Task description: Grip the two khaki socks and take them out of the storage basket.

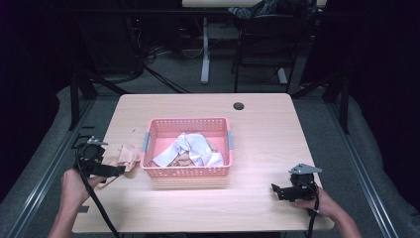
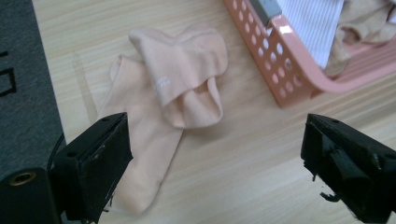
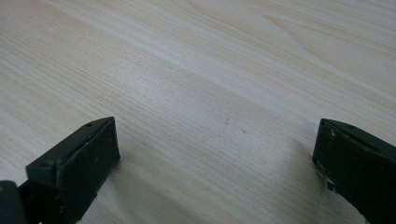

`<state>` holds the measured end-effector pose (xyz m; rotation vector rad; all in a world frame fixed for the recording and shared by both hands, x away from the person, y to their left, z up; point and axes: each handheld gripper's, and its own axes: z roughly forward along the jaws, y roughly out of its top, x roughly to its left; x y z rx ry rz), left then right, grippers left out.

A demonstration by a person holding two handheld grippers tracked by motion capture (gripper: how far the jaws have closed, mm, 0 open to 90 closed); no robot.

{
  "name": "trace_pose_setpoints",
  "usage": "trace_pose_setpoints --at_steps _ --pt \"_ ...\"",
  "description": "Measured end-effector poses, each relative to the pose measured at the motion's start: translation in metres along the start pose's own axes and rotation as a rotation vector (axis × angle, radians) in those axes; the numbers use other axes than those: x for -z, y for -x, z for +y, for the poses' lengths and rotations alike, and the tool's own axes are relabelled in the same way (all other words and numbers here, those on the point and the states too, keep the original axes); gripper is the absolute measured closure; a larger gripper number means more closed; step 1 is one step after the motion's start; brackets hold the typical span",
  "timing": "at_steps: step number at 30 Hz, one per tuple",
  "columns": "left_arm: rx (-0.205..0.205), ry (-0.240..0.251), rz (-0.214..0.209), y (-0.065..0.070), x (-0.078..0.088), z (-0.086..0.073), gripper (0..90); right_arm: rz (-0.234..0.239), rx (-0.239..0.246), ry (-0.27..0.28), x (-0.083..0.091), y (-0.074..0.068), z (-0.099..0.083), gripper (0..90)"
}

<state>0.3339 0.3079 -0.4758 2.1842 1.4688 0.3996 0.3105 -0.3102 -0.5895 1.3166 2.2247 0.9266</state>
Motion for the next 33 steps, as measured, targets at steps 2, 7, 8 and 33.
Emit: trace_pose_setpoints --at_steps 2,7,8,33 --pt "0.008 -0.003 0.002 0.001 0.0 -0.007 6.1 0.0 0.0 0.0 0.0 0.0 0.0 0.0" --pt "0.022 -0.005 0.008 0.001 -0.001 -0.027 2.7 0.0 0.0 0.0 0.0 0.0 0.0 0.0" --pt "0.023 -0.007 0.007 0.002 -0.002 -0.031 2.0 0.0 0.0 0.0 0.0 0.0 0.0 0.0" --pt "0.048 0.003 0.091 0.008 -0.027 -0.083 0.3 0.005 -0.003 0.0 0.0 0.0 0.0 0.0"
